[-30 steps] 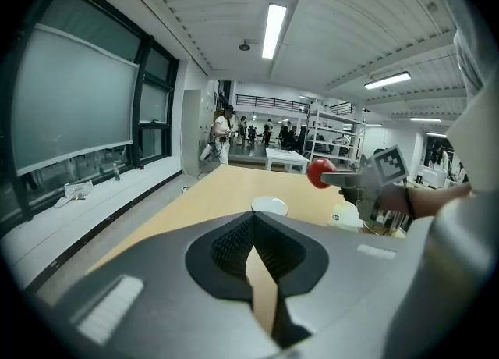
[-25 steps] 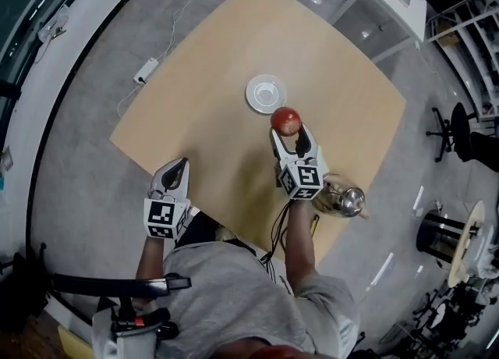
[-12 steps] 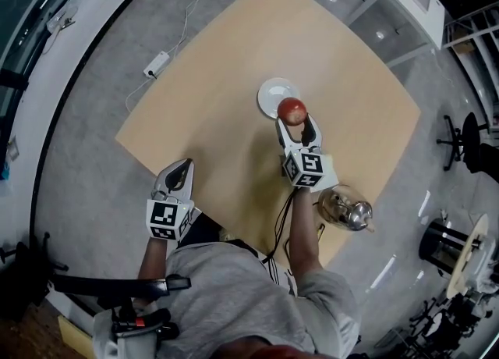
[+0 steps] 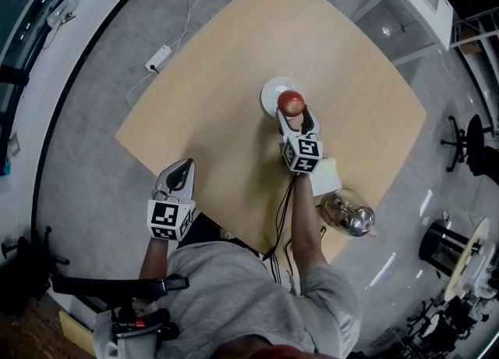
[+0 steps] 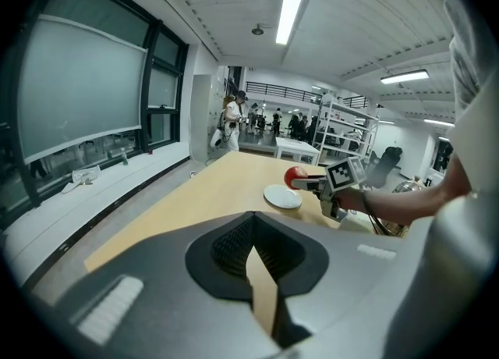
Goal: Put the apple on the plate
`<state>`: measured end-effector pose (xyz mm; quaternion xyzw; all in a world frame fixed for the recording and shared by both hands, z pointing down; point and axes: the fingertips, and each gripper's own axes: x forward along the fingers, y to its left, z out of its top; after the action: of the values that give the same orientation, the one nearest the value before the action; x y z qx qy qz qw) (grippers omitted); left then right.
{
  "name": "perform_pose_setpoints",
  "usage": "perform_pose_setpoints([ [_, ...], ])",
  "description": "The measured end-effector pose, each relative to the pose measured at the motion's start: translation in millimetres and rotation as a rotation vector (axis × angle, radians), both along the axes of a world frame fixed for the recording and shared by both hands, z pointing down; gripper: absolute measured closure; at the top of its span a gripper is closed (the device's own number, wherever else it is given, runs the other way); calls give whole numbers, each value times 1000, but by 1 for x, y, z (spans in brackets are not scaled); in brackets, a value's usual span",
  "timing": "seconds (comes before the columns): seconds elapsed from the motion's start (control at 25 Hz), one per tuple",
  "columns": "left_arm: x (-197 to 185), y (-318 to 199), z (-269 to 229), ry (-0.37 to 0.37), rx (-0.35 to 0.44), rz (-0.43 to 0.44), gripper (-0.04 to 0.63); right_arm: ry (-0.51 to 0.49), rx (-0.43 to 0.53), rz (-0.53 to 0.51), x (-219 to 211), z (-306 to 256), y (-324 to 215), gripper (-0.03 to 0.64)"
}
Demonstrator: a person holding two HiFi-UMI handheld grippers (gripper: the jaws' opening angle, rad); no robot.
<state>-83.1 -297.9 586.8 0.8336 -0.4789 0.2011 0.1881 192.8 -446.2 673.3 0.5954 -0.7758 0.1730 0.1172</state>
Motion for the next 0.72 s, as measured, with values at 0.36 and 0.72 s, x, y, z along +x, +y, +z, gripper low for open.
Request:
perform_pose_setpoints([
  [0.36, 2, -6, 8, -3, -21, -18, 575, 23, -122, -12, 3, 41, -18, 268],
  [0.72, 4, -8, 11, -6, -25, -24, 575, 28, -163, -19, 2, 58, -19, 268],
])
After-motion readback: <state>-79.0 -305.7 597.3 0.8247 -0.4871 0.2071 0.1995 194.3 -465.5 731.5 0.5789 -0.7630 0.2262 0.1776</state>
